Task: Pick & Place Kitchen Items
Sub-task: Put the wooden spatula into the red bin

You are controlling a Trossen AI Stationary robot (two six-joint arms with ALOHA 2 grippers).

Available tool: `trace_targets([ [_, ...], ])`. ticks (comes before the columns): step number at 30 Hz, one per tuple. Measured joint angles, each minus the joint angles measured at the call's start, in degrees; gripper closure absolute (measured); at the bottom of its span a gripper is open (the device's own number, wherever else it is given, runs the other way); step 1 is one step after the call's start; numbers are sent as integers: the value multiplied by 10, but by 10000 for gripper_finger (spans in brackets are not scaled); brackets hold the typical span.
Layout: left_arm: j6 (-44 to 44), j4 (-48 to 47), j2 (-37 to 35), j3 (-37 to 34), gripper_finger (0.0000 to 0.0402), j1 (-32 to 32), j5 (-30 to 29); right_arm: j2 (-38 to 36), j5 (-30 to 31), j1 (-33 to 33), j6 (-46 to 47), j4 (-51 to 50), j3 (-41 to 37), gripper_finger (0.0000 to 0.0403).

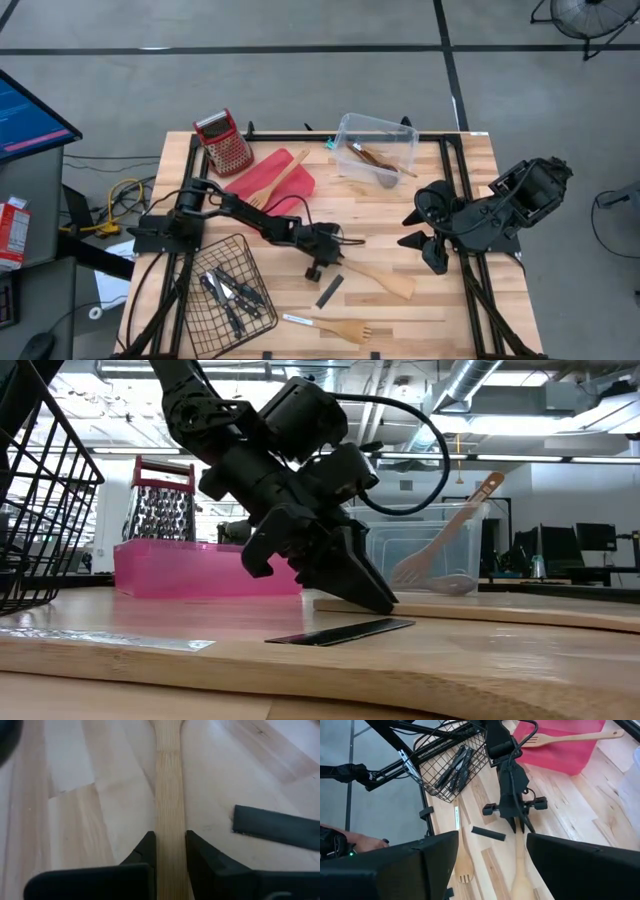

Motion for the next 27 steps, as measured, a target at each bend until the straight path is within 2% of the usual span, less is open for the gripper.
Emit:
trace_targets([
  [5,-50,0,-10,-1,359,0,-26,0,-3,0,0,0,0,154],
  [10,-66,-33,-53,-6,359,1,-68,-1,-6,0,0,2,0,154],
  [17,-134,-39,-155,-4,359,2,-106,-6,-23,9,-4,4,12,154],
  [27,-253,-87,-336,-3,359,23,-117,-6,-21,60,-16,19,25,154],
])
